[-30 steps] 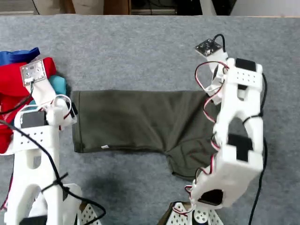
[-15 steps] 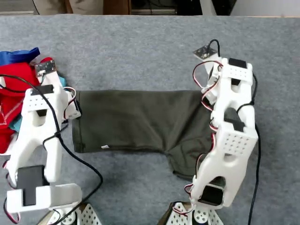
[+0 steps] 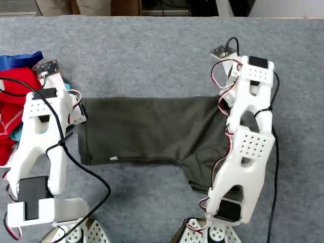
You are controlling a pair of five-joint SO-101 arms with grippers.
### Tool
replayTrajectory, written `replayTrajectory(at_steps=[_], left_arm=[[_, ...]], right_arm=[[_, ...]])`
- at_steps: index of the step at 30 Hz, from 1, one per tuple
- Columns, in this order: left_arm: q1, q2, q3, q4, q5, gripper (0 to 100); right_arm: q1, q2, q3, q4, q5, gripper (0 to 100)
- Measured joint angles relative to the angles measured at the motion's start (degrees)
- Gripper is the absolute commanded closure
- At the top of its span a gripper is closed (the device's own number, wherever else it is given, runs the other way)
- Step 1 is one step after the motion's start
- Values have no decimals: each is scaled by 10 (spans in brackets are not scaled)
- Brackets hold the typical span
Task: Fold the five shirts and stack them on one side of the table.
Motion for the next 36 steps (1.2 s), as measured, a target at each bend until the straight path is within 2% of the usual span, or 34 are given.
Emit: replayTrajectory(at_steps=[9, 16, 19, 24, 26, 28, 30, 36], left_arm=[[0, 0, -16, 0, 4, 869], [0, 0, -17, 0, 4, 869], [0, 0, -17, 0, 4, 869], [0, 0, -22, 0, 4, 868], [0, 0, -37, 0, 4, 867], [0, 0, -51, 0, 4, 866], [0, 0, -62, 3, 4, 867], [6, 0, -65, 28, 4, 868]], right_arm=[[1, 2, -88, -4, 0, 995], [0, 2, -92, 0, 4, 982], [1, 2, -92, 23, 26, 883], [1, 2, -109, 62, 51, 572], [1, 2, -123, 92, 63, 527], [1, 1, -142, 126, 70, 535], [1, -7, -160, 166, 89, 592], [19, -108, -115, 189, 152, 912]])
